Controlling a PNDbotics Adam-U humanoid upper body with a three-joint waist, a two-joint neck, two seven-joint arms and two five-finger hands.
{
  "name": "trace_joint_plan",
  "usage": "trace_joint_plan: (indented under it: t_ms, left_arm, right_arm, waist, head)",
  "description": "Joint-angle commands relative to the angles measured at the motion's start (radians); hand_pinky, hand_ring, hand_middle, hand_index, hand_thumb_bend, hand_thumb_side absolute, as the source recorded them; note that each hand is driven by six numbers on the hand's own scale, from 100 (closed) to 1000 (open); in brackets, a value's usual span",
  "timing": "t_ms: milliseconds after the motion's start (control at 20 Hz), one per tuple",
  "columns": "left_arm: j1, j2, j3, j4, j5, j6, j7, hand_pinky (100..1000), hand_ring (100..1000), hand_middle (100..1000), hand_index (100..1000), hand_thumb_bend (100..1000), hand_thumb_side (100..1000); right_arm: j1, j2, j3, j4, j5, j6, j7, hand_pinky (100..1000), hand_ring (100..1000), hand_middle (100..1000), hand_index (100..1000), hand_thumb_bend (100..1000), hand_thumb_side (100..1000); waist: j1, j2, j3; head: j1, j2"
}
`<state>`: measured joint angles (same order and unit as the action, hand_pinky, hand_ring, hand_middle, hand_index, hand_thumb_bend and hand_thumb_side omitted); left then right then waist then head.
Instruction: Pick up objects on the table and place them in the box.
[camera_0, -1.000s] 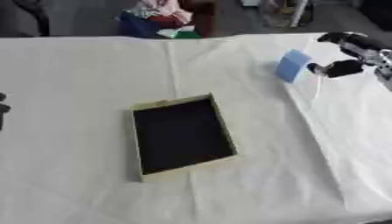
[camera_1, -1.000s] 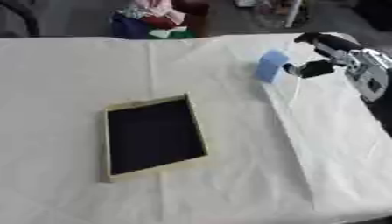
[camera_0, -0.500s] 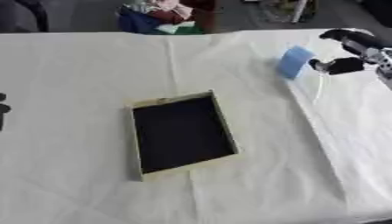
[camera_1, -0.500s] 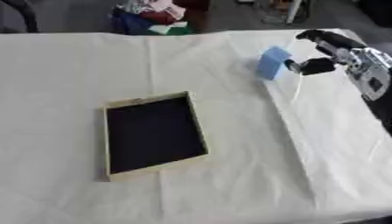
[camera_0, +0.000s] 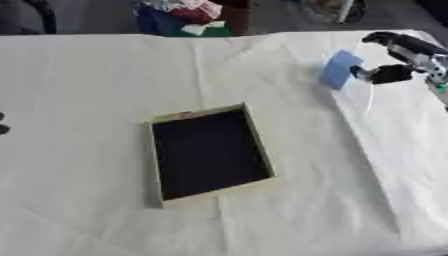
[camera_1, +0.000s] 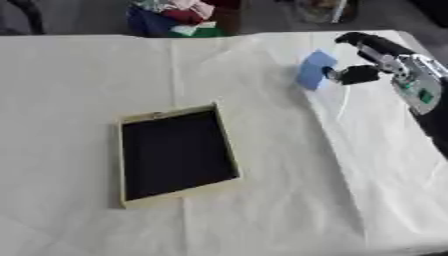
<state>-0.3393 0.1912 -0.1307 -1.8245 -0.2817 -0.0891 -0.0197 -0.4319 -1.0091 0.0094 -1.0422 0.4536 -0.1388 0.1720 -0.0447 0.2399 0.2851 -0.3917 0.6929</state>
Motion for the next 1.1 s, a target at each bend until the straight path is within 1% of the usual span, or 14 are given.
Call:
trace_joint_plan:
  t_ms: [50,250,350,400,450,700,900,1100]
  left_arm:
    - [-0.015,0.000,0.000,-0.014,0.007,-0.001,-0.001,759,614,619,771,363,734]
    - [-0.016,-0.001,0.000,-0.013,0.007,-0.001,-0.001,759,613,619,771,363,734]
    - [-0.016,-0.001,0.000,-0.013,0.008,0.000,-0.001,759,613,619,771,362,734]
    - [-0.016,-0.001,0.000,-0.013,0.008,0.000,-0.001,759,612,619,771,363,734]
    - [-0.016,-0.001,0.000,-0.013,0.008,0.000,-0.001,759,612,619,771,362,734]
    - [-0.018,0.000,0.000,-0.014,0.009,0.000,-0.002,759,612,618,770,362,734]
    - [-0.019,-0.001,0.001,-0.016,0.010,0.001,-0.002,760,611,618,770,363,734]
    - [-0.019,-0.001,0.001,-0.017,0.013,0.002,-0.002,760,610,618,770,362,734]
  right_arm:
    - [-0.013,-0.066,-0.017,-0.017,-0.006,0.003,-0.009,922,1000,998,1000,288,619]
    - [-0.004,-0.073,-0.023,-0.006,0.003,0.013,-0.024,927,1000,1000,1000,295,617]
    - [0.001,-0.078,-0.028,-0.003,0.011,0.019,-0.042,930,1000,1000,1000,299,614]
    - [0.004,-0.081,-0.031,-0.002,0.015,0.023,-0.053,931,1000,1000,1000,279,606]
    - [0.007,-0.083,-0.033,-0.001,0.018,0.027,-0.062,932,1000,1000,1000,299,610]
    - [0.027,-0.097,-0.046,0.003,0.017,0.039,-0.097,930,1000,1000,1000,294,610]
    - [0.042,-0.106,-0.056,0.001,0.006,0.044,-0.112,929,1000,997,1000,291,610]
    - [0.055,-0.117,-0.066,0.005,-0.005,0.049,-0.123,927,1000,994,1000,284,609]
  waist:
    - [0.000,-0.011,0.005]
    - [-0.002,-0.005,0.018]
    - [-0.002,-0.002,0.022]
    - [-0.002,-0.001,0.024]
    - [-0.003,0.001,0.026]
    - [-0.001,0.011,0.039]
    - [0.002,0.023,0.050]
    - [0.011,0.040,0.052]
  head:
    - [-0.012,-0.016]
    - [-0.025,-0.027]
    - [-0.030,-0.031]
    - [-0.033,-0.034]
    - [-0.036,-0.036]
    - [-0.050,-0.049]
    - [-0.069,-0.059]
    - [-0.093,-0.072]
